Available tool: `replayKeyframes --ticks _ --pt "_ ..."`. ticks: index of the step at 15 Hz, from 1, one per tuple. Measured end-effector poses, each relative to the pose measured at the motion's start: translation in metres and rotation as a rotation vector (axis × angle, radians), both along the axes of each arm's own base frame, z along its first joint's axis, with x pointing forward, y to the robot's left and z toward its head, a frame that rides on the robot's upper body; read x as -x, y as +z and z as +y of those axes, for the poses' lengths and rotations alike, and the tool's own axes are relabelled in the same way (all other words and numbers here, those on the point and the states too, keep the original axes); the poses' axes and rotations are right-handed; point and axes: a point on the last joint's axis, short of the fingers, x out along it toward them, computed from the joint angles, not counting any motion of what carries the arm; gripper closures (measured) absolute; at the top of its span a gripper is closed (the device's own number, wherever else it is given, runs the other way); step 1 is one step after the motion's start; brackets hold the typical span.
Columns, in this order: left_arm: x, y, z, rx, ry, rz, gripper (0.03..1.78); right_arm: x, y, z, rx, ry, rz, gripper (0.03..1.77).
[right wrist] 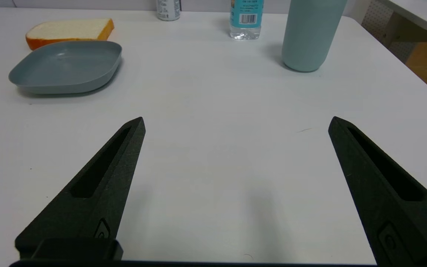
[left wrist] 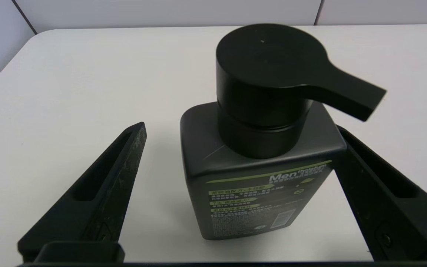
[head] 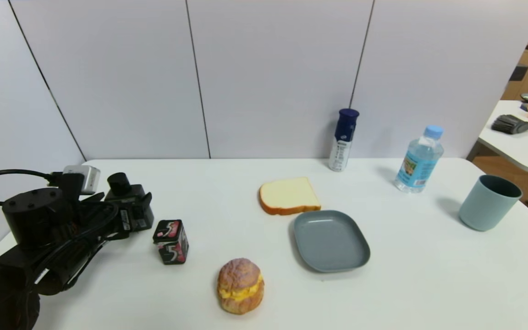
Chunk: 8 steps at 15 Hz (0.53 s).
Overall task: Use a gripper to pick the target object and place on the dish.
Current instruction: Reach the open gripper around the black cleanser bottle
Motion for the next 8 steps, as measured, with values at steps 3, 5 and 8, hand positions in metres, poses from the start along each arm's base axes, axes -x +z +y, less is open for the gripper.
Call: replayKeyframes --ticks 3,5,8 --pt "0.0 -0.0001 0.0002 0.0 0.0 0.001 0.12 0.0 0.0 0.0 0.0 0.0 0.0 0.09" --pt "-0.0001 -0.0002 0.0 -0.001 0.0 0.001 0.12 0.0 0.0 0.0 0.001 0.0 0.0 0.09" --pt "-0.0005 -0.0009 0.0 -0.002 0.001 0.003 0.32 0.0 0.0 0.0 0.0 0.0 0.0 0.09"
